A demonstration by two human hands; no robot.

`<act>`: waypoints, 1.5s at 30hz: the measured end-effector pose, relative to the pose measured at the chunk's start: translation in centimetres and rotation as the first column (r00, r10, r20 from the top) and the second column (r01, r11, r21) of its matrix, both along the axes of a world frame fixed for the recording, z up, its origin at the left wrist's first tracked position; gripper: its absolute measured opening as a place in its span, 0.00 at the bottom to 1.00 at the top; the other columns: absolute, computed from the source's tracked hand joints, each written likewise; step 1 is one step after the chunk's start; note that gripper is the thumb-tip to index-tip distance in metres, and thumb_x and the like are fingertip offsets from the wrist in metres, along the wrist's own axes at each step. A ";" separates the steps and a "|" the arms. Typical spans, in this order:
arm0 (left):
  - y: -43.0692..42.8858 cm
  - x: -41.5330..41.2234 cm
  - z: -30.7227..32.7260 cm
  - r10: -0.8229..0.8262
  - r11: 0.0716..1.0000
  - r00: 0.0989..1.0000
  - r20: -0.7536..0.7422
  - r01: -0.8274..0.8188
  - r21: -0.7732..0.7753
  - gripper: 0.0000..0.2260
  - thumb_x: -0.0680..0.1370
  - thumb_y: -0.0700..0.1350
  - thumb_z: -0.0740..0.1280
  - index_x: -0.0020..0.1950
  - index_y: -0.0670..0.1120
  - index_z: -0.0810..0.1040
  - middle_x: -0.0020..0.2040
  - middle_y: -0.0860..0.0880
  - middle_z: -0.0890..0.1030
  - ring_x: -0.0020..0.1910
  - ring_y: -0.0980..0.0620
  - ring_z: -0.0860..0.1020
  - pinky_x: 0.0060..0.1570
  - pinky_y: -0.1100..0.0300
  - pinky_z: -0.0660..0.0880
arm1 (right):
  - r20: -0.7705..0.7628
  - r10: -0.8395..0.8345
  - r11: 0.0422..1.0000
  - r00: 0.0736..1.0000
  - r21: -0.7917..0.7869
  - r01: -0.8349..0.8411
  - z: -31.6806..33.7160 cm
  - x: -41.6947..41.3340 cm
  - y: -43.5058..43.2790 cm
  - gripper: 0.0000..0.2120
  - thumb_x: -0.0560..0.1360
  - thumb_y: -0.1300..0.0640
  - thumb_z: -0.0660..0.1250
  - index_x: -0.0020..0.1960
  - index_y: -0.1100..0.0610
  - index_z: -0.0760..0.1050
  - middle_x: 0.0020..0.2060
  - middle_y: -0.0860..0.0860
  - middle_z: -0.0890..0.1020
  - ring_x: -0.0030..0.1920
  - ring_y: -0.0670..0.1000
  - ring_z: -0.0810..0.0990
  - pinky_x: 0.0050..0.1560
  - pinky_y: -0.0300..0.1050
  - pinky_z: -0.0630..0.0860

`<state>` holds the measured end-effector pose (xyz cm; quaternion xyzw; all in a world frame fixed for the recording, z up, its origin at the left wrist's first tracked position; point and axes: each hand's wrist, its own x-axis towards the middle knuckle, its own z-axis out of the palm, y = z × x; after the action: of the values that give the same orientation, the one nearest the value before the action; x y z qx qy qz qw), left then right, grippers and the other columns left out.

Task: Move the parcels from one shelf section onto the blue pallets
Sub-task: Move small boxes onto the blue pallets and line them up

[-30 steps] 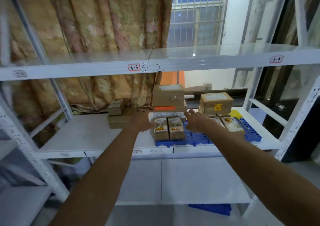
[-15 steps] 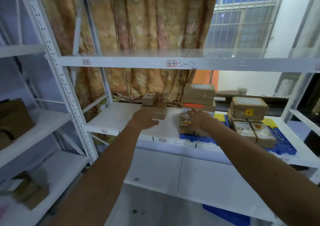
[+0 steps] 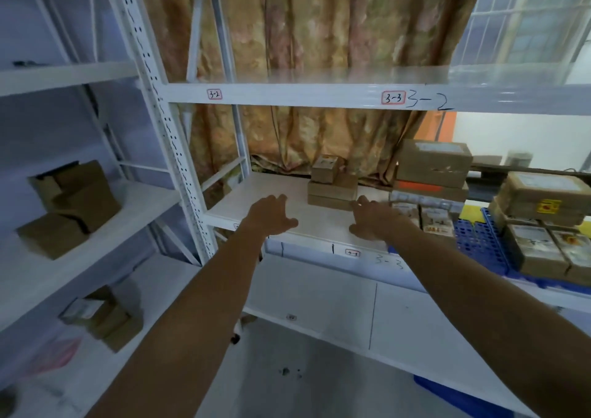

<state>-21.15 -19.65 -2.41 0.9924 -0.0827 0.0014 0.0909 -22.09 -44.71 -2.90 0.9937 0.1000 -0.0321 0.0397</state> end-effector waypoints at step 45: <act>7.0 36.7 -6.6 -0.268 0.963 0.964 0.001 0.267 -0.038 0.37 0.76 0.61 0.66 0.80 0.47 0.57 0.78 0.46 0.61 0.73 0.44 0.66 0.69 0.49 0.68 | -0.032 -0.357 0.883 0.934 0.316 0.348 -5.6 39.2 8.7 0.41 0.75 0.33 0.62 0.80 0.49 0.49 0.79 0.56 0.46 0.78 0.61 0.44 0.74 0.66 0.49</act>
<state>15.51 -12.61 -8.96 0.9703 -0.2157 -0.0115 0.1092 17.15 -35.97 -8.48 0.9890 -0.0787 -0.0089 -0.1252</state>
